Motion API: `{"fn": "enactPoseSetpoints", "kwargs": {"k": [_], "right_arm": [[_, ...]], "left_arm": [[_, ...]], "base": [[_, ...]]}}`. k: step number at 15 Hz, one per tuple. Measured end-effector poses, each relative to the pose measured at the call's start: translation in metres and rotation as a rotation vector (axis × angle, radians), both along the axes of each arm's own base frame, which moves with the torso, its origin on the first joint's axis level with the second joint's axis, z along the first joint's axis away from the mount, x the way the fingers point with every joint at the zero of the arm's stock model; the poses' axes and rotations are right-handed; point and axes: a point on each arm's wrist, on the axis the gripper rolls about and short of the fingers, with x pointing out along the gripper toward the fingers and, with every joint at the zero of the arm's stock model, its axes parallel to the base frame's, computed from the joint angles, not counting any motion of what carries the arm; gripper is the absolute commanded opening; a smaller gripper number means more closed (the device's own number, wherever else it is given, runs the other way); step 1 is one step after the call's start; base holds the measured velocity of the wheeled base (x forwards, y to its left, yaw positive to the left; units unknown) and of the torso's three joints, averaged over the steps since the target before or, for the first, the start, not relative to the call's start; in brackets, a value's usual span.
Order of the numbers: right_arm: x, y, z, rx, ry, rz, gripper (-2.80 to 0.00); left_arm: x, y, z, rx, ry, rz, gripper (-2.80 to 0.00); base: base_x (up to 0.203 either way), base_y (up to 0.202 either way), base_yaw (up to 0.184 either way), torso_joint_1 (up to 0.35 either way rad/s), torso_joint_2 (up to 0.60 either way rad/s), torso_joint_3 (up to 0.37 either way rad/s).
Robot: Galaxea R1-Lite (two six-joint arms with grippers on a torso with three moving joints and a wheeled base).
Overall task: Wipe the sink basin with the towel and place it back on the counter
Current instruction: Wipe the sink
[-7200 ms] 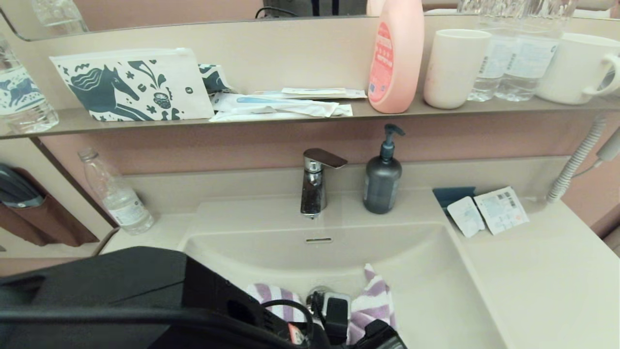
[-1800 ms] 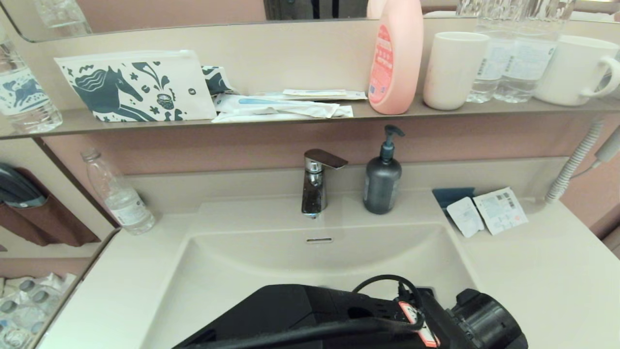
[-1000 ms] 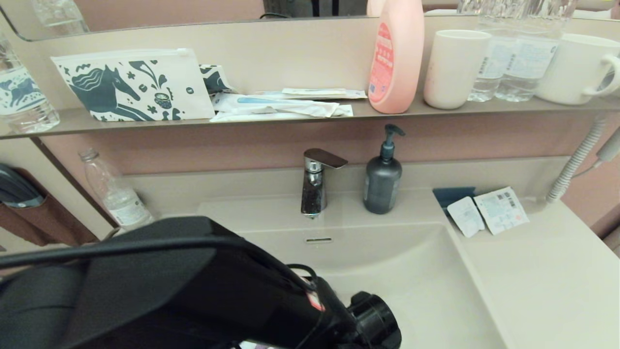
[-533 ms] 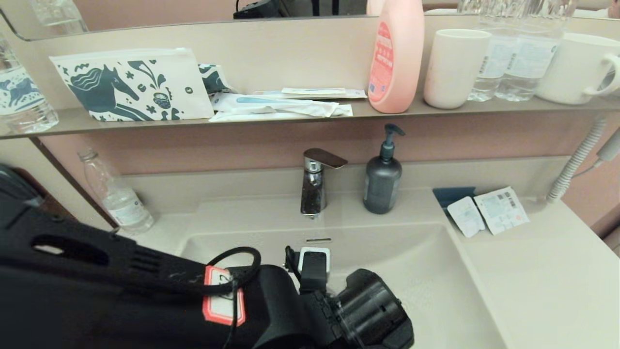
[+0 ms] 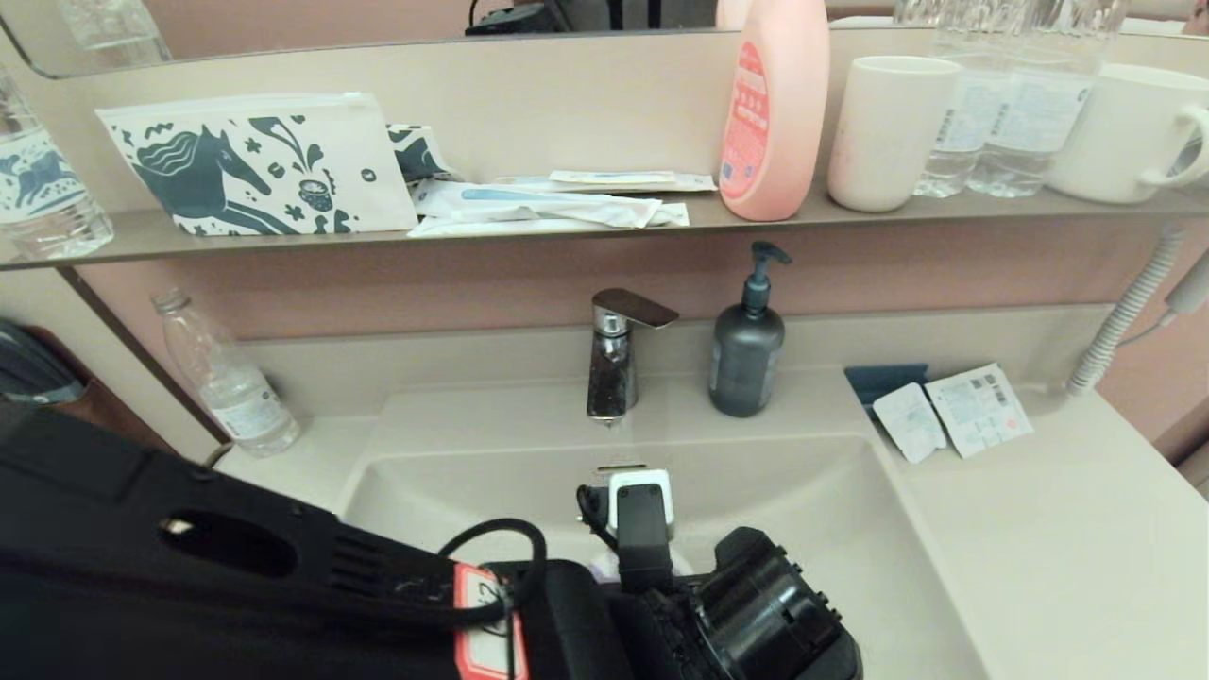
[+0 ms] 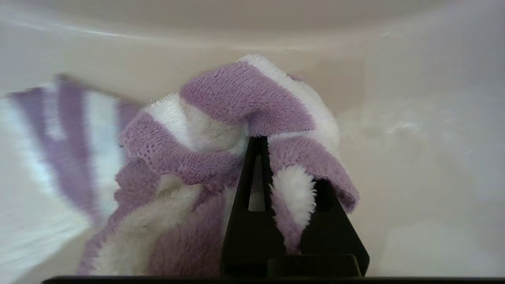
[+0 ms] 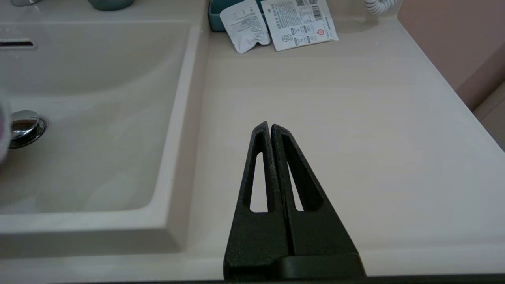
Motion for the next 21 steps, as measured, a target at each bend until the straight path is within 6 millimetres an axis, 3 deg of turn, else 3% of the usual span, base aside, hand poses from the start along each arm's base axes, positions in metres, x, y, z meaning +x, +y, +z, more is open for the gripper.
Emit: {"fn": "enactPoseSetpoints", "kwargs": {"k": [4, 8, 13, 16, 21], "right_arm": [[0.0, 0.0, 0.0, 0.0, 0.0, 0.0, -2.8], [0.0, 0.0, 0.0, 0.0, 0.0, 0.0, -2.8], [0.0, 0.0, 0.0, 0.0, -0.001, 0.0, -2.8], [0.0, 0.0, 0.0, 0.0, 0.0, 0.0, -2.8], [0.0, 0.0, 0.0, 0.0, 0.0, 0.0, -2.8]], "left_arm": [[0.005, -0.032, -0.039, -0.007, -0.13, 0.034, -2.8], [0.043, -0.053, -0.062, 0.07, -0.21, 0.077, -2.8], [0.092, -0.06, -0.072, 0.162, -0.242, 0.093, -2.8], [0.101, -0.065, -0.077, 0.163, -0.279, 0.134, -2.8], [0.11, -0.078, -0.067, 0.072, -0.391, 0.186, -2.8]], "base": [[0.0, 0.0, 0.0, 0.0, 0.0, 0.0], [0.0, 0.0, 0.0, 0.0, 0.0, 0.0], [0.0, 0.0, 0.0, 0.0, 0.0, 0.0], [0.0, 0.0, 0.0, 0.0, 0.0, 0.0], [0.0, 0.0, 0.0, 0.0, 0.0, 0.0]]}}
